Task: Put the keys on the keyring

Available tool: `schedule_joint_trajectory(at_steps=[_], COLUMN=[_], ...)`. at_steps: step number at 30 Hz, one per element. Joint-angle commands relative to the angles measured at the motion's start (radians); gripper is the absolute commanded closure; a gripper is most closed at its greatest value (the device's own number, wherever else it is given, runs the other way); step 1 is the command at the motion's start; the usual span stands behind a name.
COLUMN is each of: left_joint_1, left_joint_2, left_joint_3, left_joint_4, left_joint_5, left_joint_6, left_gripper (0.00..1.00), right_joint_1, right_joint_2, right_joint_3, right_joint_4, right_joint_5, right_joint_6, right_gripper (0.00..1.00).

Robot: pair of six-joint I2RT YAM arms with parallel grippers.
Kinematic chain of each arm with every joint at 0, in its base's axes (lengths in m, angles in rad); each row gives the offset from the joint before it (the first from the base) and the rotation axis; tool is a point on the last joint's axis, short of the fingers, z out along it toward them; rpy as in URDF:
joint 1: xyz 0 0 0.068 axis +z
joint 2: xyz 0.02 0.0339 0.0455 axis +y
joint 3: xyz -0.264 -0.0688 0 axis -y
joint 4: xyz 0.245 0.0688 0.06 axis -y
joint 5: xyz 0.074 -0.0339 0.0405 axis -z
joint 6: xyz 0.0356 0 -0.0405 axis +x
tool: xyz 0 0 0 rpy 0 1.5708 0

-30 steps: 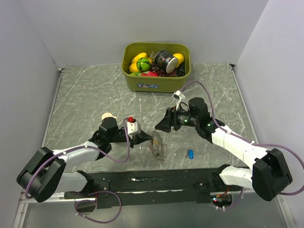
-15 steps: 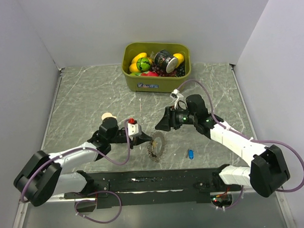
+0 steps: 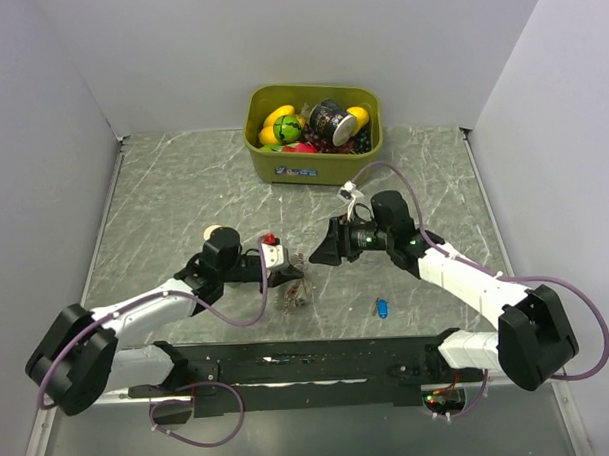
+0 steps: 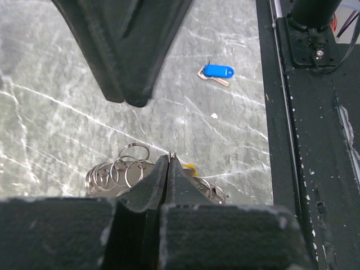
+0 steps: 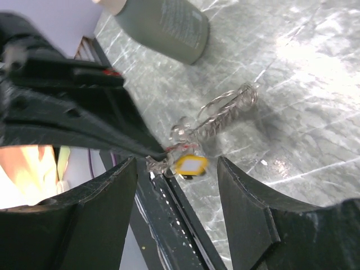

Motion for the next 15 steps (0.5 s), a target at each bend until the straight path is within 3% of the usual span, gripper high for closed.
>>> schedule_joint_trajectory(at_steps=[1,15], left_joint_1=[-0.003,-0.006], left_joint_2=[0.05,0.036], left_joint_3=[-0.008,-0.094], left_joint_4=[0.119,0.347], left_joint_5=[0.004,0.04], left_joint_6=[-0.017,-0.12], left_gripper=[0.99,0.99], right_joint_1=[-0.005,0.013], right_joint_2=[-0.036,-0.007], right_joint_3=[-0.067,-0.17], right_joint_4=[0.135,0.385], right_joint_5=[-0.09,-0.247], right_joint_6=[-0.047,-0.009], right_gripper=[0.34,0.44])
